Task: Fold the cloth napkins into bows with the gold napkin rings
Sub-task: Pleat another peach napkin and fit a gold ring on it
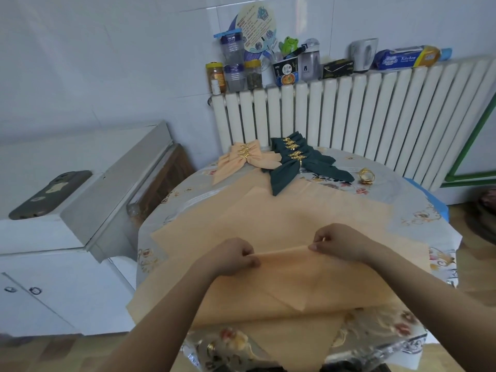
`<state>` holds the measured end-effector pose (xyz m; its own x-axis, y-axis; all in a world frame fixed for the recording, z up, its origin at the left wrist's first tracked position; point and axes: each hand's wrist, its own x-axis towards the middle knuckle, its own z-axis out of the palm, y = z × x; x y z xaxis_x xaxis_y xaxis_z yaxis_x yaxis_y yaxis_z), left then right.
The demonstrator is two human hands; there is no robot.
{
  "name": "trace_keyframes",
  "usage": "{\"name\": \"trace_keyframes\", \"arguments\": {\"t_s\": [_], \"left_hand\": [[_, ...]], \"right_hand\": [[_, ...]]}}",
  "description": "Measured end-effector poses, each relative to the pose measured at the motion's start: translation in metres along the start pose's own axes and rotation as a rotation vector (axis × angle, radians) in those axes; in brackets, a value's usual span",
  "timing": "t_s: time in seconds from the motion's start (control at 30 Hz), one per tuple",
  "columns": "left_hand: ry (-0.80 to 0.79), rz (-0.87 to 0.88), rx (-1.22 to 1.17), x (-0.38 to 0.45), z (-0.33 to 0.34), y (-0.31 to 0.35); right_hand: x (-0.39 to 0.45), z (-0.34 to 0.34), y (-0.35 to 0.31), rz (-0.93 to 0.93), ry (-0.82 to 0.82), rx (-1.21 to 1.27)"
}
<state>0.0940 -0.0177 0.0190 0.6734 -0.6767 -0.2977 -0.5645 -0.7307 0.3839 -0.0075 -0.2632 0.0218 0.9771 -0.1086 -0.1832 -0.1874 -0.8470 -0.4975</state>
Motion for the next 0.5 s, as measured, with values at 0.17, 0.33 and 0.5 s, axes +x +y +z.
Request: {"name": "trace_keyframes", "arguments": {"t_s": [0.17, 0.33, 0.5], "left_hand": [[0.483, -0.07, 0.094, 0.018, 0.028, -0.008], [0.409, 0.18, -0.074, 0.021, 0.05, -0.013], [0.263, 0.176, -0.176, 0.028, 0.046, -0.024]], "right_hand": [[0.023, 0.019, -0.001, -0.019, 0.313, -0.228], [0.024, 0.04, -0.005, -0.214, 0.05, -0.155], [0.038, 0.058, -0.001, -0.193, 0.108, -0.056]]}}
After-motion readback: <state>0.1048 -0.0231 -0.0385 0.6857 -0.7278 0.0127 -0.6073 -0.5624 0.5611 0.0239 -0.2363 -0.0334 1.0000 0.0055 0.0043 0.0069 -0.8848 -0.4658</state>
